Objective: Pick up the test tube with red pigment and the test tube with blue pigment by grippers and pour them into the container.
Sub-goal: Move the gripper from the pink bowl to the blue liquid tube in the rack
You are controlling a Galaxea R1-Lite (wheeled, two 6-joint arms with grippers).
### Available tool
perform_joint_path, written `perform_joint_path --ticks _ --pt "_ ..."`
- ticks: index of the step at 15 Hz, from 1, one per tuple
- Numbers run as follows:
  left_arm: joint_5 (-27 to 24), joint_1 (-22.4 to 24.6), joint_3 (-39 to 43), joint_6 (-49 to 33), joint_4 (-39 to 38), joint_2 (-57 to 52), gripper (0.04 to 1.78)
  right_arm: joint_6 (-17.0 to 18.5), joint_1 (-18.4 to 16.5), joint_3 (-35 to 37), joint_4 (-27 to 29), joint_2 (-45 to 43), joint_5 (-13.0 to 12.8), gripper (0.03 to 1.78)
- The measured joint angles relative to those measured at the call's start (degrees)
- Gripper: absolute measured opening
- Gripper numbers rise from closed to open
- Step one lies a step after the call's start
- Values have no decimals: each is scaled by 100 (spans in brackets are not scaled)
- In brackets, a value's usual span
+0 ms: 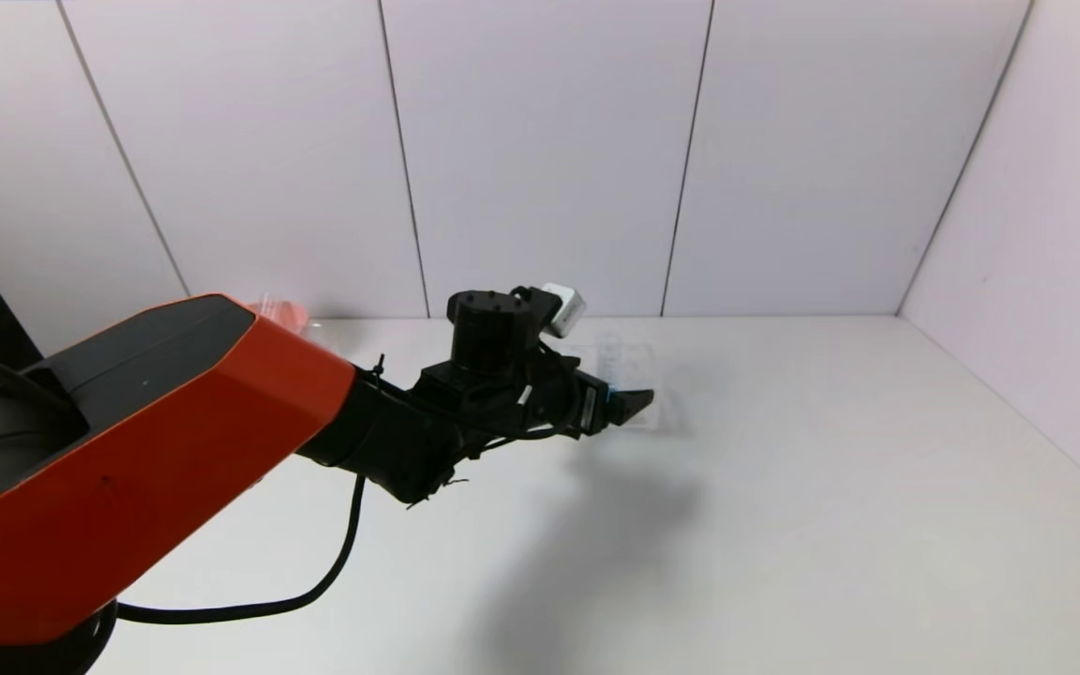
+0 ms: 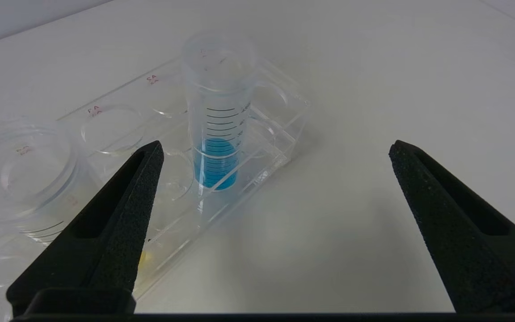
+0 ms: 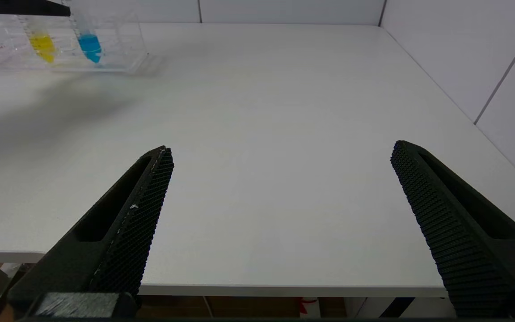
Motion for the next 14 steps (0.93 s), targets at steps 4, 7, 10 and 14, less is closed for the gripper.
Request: perform_joint_path --ticks 4,7,10,14 --pt "49 12 -466 9 28 277 176 0 2 0 0 0 0 177" --pt "173 4 -634 15 30 422 176 0 2 0 0 0 0 177" --pt "193 -2 -662 22 37 478 176 2 5 0 0 0 0 177" --pt "206 -5 -653 30 34 485 176 0 2 0 0 0 0 177"
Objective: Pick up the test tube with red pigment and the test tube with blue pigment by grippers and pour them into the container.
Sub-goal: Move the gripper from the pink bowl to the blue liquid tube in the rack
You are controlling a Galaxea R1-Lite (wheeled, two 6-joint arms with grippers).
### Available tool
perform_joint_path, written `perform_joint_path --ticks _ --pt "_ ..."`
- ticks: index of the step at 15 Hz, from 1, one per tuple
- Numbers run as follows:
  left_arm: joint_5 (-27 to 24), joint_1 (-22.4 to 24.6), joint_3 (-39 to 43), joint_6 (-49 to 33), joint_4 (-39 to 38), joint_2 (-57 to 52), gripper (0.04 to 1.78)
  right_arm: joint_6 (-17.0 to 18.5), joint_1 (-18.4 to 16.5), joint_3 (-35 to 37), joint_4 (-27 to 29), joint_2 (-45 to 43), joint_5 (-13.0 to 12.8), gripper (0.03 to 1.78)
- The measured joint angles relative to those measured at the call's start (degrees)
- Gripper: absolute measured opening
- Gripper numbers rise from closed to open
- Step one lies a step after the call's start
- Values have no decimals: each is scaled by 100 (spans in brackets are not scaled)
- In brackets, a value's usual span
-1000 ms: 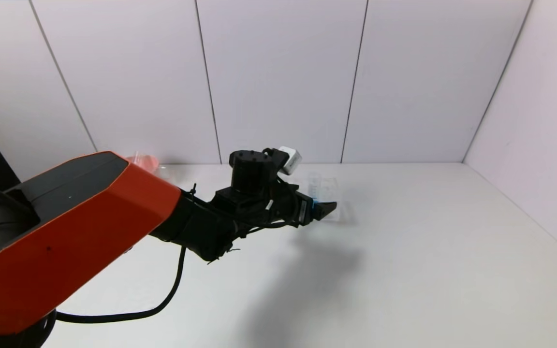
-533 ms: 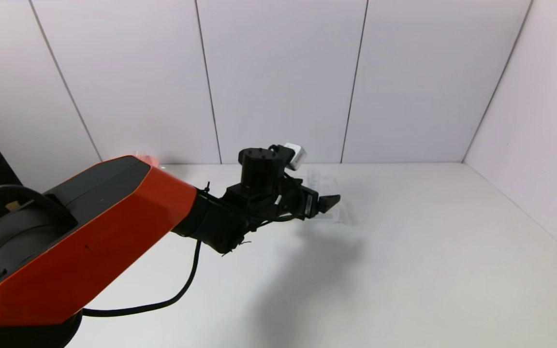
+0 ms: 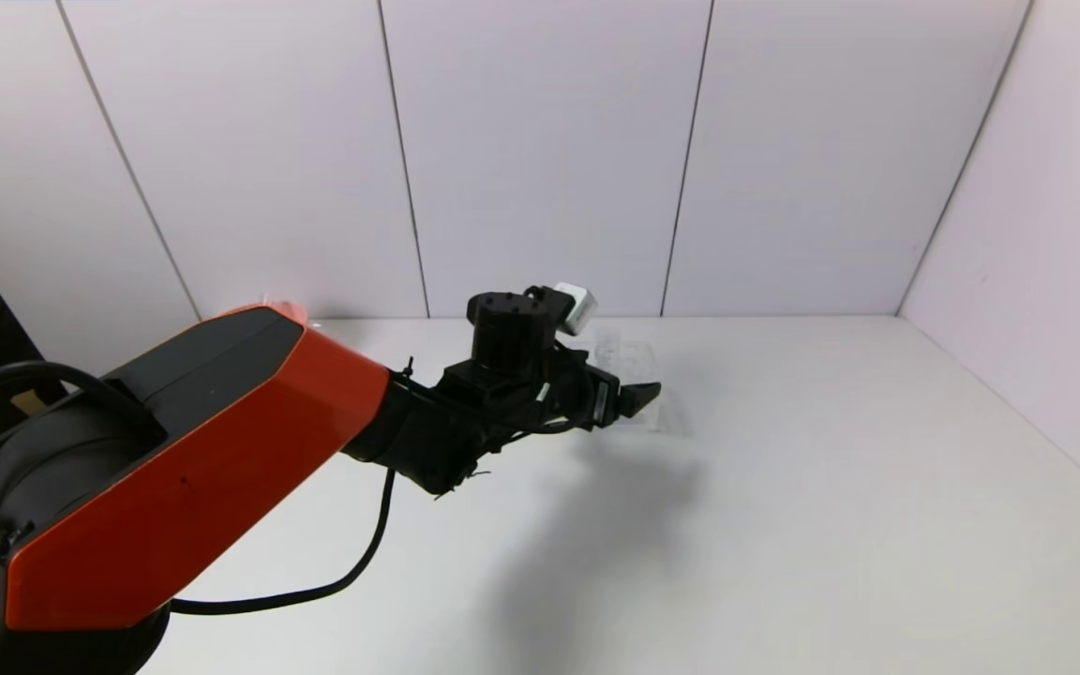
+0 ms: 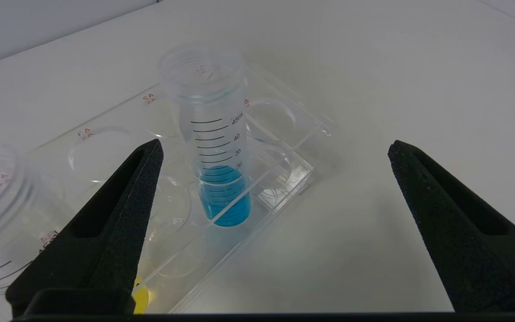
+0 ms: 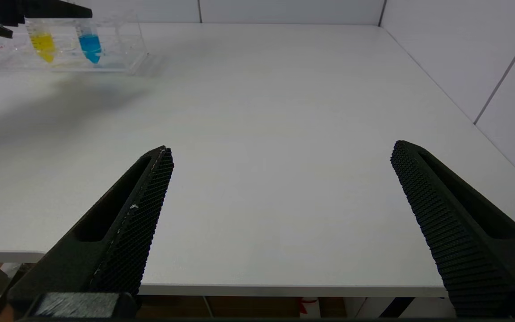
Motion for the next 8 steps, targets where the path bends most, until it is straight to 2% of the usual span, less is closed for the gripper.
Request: perform_joint_path --ticks 8 --pt "9 -13 4 -7 -4 -18 176 0 0 0 0 0 0 177"
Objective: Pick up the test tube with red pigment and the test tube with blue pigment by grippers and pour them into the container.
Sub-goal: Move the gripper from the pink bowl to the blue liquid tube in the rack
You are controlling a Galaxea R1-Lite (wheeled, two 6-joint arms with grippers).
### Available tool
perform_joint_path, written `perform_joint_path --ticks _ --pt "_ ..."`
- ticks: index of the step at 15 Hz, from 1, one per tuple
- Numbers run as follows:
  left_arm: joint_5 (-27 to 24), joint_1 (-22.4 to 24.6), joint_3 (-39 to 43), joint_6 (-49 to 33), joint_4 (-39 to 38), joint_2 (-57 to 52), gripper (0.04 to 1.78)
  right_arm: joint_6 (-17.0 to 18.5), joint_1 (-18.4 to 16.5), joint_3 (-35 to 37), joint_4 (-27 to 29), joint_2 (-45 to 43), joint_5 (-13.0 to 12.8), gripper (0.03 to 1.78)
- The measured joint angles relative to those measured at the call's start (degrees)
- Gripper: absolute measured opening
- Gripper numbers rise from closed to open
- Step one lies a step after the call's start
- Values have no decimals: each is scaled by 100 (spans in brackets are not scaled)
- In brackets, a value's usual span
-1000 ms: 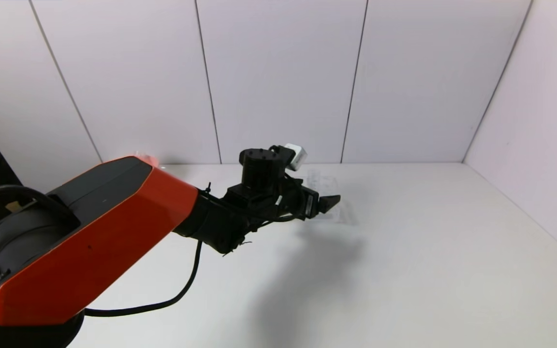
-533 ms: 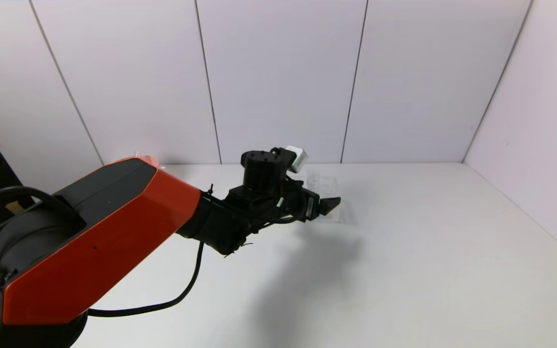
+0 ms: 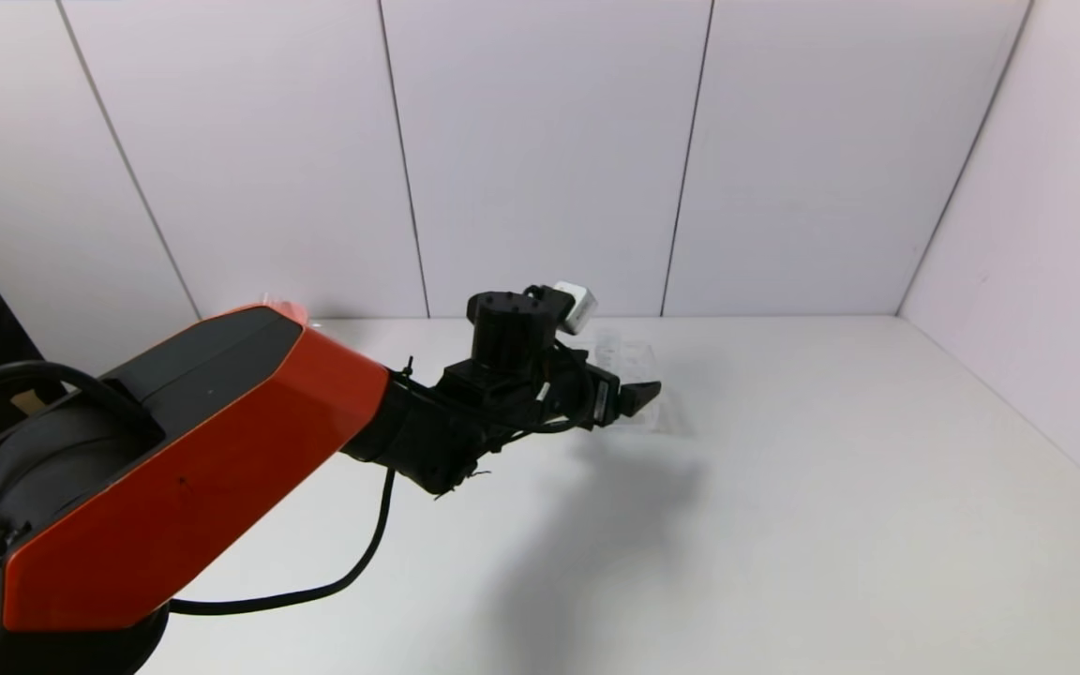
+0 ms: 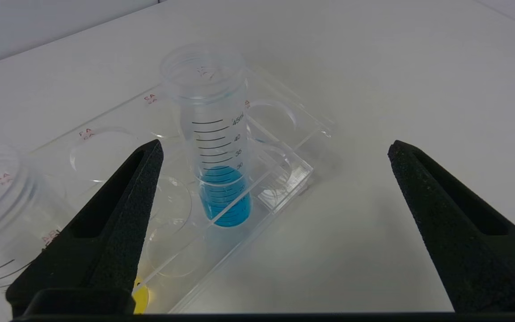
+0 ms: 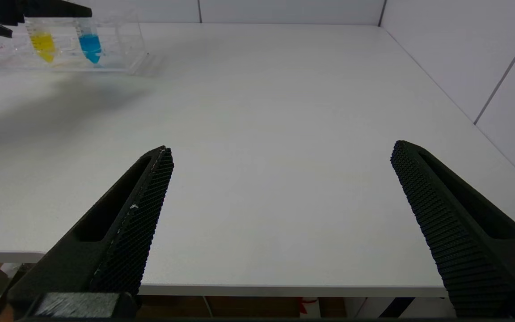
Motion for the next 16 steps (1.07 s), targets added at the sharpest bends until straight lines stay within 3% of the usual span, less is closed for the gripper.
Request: perform_joint_path --ticks 16 --pt "608 -146 -127 -26 341 -2 176 0 -2 0 0 0 0 177"
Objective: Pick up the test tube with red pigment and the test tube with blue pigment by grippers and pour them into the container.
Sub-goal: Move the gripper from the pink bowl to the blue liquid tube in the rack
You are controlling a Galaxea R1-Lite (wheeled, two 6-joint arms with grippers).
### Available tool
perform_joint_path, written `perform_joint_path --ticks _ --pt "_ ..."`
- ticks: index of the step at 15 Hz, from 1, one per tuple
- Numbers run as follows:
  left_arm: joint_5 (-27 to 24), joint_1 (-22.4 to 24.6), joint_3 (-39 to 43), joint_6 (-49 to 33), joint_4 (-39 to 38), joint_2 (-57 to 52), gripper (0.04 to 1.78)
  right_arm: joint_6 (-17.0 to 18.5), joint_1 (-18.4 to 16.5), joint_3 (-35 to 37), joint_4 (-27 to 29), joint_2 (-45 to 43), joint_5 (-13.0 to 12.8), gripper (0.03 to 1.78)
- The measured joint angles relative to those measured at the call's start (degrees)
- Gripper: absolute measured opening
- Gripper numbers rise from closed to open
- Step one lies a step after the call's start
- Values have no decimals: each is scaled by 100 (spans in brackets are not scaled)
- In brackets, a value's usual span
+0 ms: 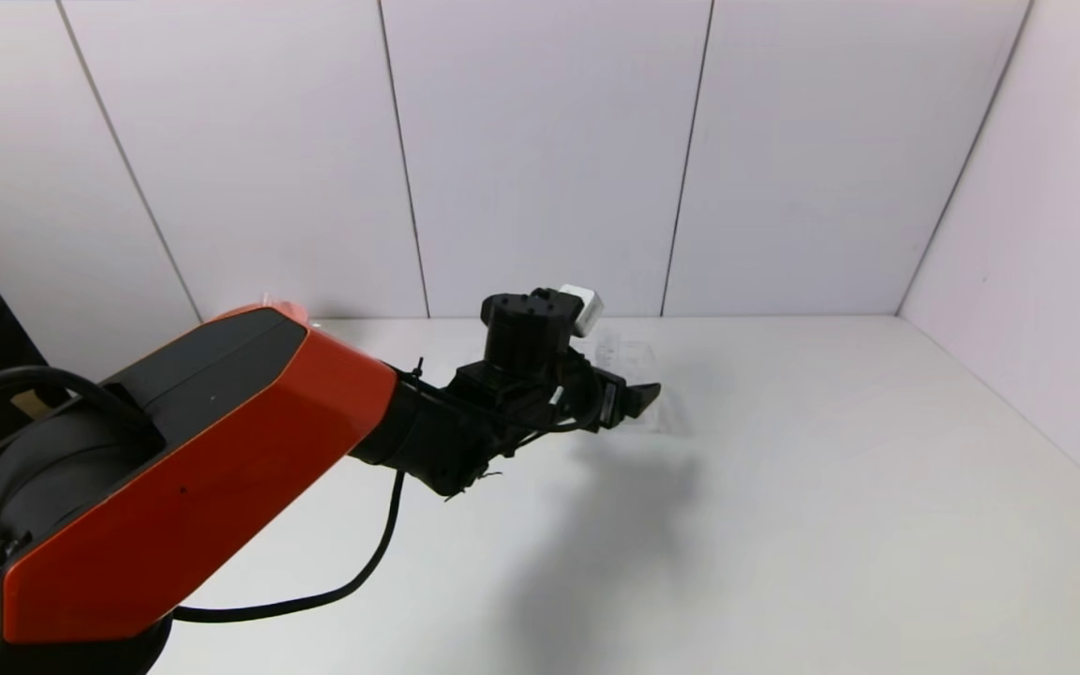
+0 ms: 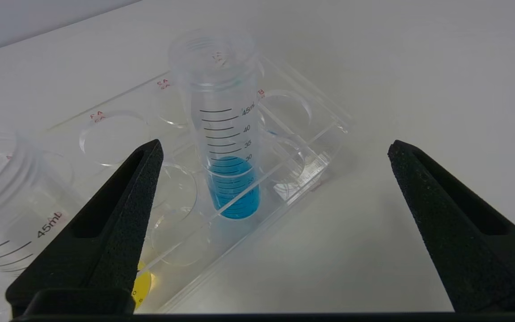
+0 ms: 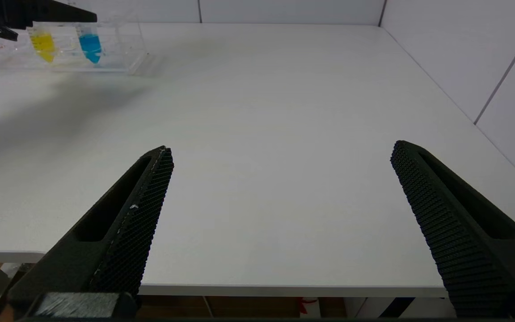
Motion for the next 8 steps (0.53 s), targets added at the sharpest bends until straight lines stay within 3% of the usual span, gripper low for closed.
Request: perform_joint_path --ticks 8 --pt "279 -94 -15 -140 -7 -21 176 0 5 0 0 0 0 177"
